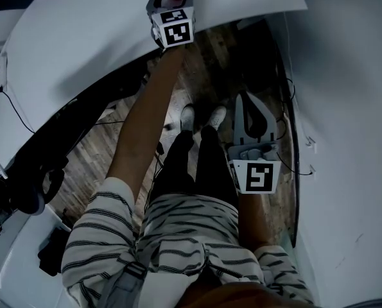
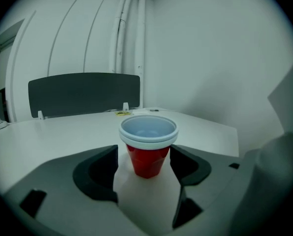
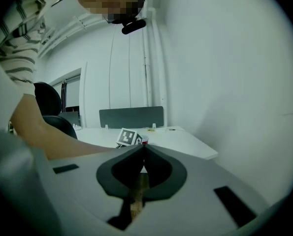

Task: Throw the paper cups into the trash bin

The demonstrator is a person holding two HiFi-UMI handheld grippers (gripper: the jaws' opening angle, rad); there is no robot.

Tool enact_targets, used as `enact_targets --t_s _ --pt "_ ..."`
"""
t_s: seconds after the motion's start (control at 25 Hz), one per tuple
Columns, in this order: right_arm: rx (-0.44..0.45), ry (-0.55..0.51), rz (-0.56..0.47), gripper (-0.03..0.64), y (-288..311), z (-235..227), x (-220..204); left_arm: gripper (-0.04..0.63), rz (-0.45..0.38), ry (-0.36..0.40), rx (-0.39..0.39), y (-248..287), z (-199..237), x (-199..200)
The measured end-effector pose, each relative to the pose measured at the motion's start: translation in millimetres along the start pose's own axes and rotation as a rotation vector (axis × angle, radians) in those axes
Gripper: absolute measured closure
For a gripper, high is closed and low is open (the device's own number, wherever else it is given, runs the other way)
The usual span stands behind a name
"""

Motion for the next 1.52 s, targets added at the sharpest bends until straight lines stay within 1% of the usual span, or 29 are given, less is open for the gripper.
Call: enact_targets --t_s 0.08,0.16,0.24,0.68,0.88,1.0,1.08,1.16,1.2,1.32,1.4,1.52 --pt "-0.007 -0.003 0.004 0.607 0 -1 0 0.27 -0.012 -0.004 -0.007 0 1 4" --pt "-0.019 0.019 0.014 0.607 1 0 1 0.272 -0.035 0.003 -0.014 -1 -1 10" --pt "-0.023 0.039 0.018 0.607 2 0 2 0.292 -0.055 0.014 -0.011 -1 -2 15" --pt "-0.045 0.044 0.016 0.607 -6 -8 5 0.302 -0.099 0.0 -0.045 -18 -17 34" --pt "-0.057 -0.007 -0.01 0.607 -19 -14 10 0.304 -0.133 -0.008 -0.054 -39 -22 53" --pt "-0.069 0.007 -0.02 0.607 -27 -14 16 0.305 -0.145 -0.002 -0.061 -53 -28 64" --pt "-0.079 0.022 -0.01 0.607 -33 -14 19 0.305 -0.157 0.006 -0.069 -63 -33 72" --pt "-0.087 0.011 0.026 0.607 -42 -14 15 0.305 -0.168 0.015 -0.077 -74 -38 80" --pt "-0.089 0.005 0.022 0.607 -45 -15 17 0.305 -0.176 0.016 -0.081 -80 -40 84" --pt "-0.089 0.014 -0.045 0.607 -48 -14 32 0.305 -0.196 0.0 -0.087 -96 -41 97" --pt "-0.095 0.014 -0.053 0.607 -54 -14 38 0.305 -0.203 -0.012 -0.097 -109 -44 103" --pt "-0.105 0.01 -0.059 0.607 -65 -15 46 0.305 -0.207 -0.051 -0.123 -130 -51 110"
Point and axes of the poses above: the fingertips, and each gripper's own axes: y forward along the fingers, z to its left, x out of its top, the point moved 2 cm from there along -y, backward along the fingers
